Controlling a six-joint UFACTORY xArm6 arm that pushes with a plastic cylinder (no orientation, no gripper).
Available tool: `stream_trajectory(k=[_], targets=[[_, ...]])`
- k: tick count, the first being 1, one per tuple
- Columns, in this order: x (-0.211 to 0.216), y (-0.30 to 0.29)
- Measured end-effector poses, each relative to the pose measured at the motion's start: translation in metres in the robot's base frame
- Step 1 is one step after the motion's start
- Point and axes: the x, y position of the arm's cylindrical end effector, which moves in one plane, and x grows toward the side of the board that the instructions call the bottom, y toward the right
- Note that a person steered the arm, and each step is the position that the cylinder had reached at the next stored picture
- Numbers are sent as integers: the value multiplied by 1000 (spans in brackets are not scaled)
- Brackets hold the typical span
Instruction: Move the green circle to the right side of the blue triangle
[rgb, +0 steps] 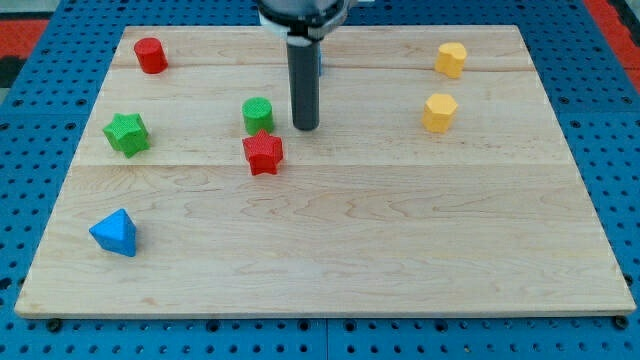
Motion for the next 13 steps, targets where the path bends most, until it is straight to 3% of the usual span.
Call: stream_trajectory(k=[2, 3, 5, 7, 8, 9, 13], targets=[[-82, -29], [-94, -59], [-19, -22], [-10, 8], [-41, -53], [-23, -102], [47, 47]])
